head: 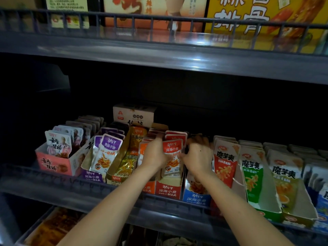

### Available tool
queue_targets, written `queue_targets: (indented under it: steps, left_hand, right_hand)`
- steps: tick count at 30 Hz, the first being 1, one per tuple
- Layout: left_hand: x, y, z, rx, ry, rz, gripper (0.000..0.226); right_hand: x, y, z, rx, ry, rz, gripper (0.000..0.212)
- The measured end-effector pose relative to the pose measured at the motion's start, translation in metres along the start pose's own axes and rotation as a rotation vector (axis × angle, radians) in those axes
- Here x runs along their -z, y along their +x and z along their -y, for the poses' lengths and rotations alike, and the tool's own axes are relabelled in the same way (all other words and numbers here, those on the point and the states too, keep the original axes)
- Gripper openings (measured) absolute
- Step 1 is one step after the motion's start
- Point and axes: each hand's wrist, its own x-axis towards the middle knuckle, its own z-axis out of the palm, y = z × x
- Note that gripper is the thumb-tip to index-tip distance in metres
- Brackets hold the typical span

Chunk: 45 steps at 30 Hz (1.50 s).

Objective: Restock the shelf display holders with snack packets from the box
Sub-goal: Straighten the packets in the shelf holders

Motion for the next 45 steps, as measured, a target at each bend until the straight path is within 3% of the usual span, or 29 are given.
queue_targets:
  steps: [6, 9, 11, 13, 22, 25, 30, 36, 45]
  left_hand:
    - [-0.006, 0.011, -0.001, -0.116, 0.151, -0.001, 0.075]
    - [-0.005, 0.012, 0.002, -0.123, 0.185, 0.054, 0.073]
    - [-0.004, 0.011, 0.005, -0.143, 0.161, 0.052, 0.077]
    - [-0.006, 0.011, 0.008, -0.178, 0.145, 0.019, 0.070]
    - [-0.009, 0.010, 0.016, -0.267, 0.321, -0.053, 0.051]
    - [-0.012, 0.013, 0.016, -0.309, 0.333, -0.106, 0.045]
    - [-0.015, 0.032, 0.010, -0.352, 0.423, -0.203, 0.051]
    - [-0.014, 0.039, 0.009, -0.362, 0.535, -0.130, 0.061]
    - [-0.014, 0.041, 0.011, -0.362, 0.543, -0.159, 0.064]
  right_hand:
    - [-0.003, 0.002, -0.005, -0.020, -0.181, 0.061, 0.037]
    - [0.009, 0.004, -0.011, -0.045, -0.097, 0.194, 0.037]
    - [0.010, 0.004, -0.012, -0.058, -0.045, 0.200, 0.048]
    - [0.007, 0.005, -0.011, -0.049, -0.033, 0.178, 0.056]
    - [0.001, 0.018, -0.011, 0.116, -0.116, 0.228, 0.055]
    - [-0.002, 0.022, -0.013, 0.119, -0.156, 0.172, 0.055]
    - [-0.004, 0.036, -0.018, 0.090, -0.234, 0.149, 0.052]
    - [-0.017, 0.042, -0.020, 0.056, -0.319, 0.212, 0.058]
    - [-0.027, 0.043, -0.020, 0.028, -0.287, 0.191, 0.055]
